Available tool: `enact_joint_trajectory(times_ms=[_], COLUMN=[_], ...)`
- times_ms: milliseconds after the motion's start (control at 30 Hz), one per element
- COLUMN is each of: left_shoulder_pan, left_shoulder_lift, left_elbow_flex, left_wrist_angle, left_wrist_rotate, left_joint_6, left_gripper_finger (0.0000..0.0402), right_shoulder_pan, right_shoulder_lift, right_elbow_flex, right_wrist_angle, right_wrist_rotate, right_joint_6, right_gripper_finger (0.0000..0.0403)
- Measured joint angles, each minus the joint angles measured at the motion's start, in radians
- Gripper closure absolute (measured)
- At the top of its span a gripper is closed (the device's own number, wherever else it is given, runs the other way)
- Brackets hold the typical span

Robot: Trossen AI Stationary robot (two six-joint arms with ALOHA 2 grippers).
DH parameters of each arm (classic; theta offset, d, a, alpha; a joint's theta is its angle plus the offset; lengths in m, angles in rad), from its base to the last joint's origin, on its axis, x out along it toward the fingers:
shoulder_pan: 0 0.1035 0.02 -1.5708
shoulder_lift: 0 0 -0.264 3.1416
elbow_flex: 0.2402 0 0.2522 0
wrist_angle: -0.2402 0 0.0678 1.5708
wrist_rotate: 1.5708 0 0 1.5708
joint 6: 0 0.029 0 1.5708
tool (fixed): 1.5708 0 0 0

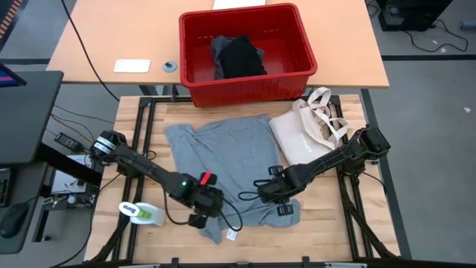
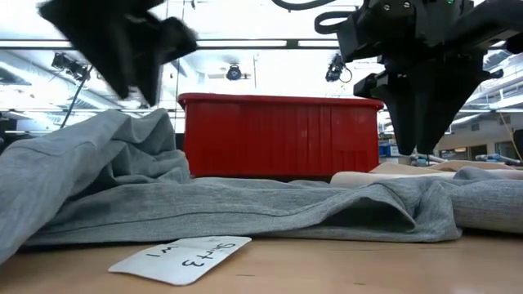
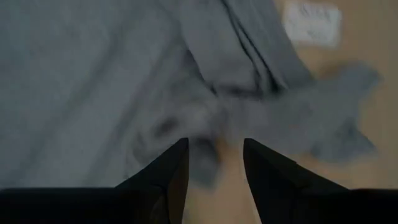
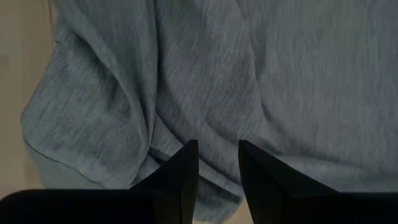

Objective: Fold Laundry from Bin
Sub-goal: Fold the gray shirt

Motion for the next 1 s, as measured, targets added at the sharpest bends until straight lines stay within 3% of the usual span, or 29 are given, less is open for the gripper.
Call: enact_joint_trajectory(times_ms=[100, 367, 533, 900, 1000], left_shoulder_pan=[-0.005, -0.009, 0.009, 0.023, 0.029], left_shoulder_lift=[0.005, 0.015, 0.015, 0.015, 0.015], left_elbow_flex=[-0.007, -0.150, -0.215, -0.283, -0.282], left_wrist_angle=[-0.102, -0.013, 0.081, 0.184, 0.219], left_wrist_rotate=[0.037, 0.054, -0.045, -0.046, -0.043], left_joint_6=[-0.073, -0.146, -0.106, -0.058, -0.046], left_gripper_finger=[0.0247, 0.0247, 0.0247, 0.0249, 0.0278], right_shoulder_pan=[0.002, 0.001, 0.001, 0.001, 0.001], right_shoulder_lift=[0.000, 0.000, 0.000, 0.000, 0.000], right_elbow_flex=[0.000, 0.000, 0.000, 0.000, 0.000], right_wrist_angle=[0.008, 0.025, 0.035, 0.035, 0.037], right_wrist_rotate=[0.000, 0.000, -0.003, -0.008, -0.008], right_joint_6=[-0.004, -0.011, -0.013, -0.015, -0.015], right_gripper_finger=[0.0281, 0.0281, 0.0281, 0.0281, 0.0281])
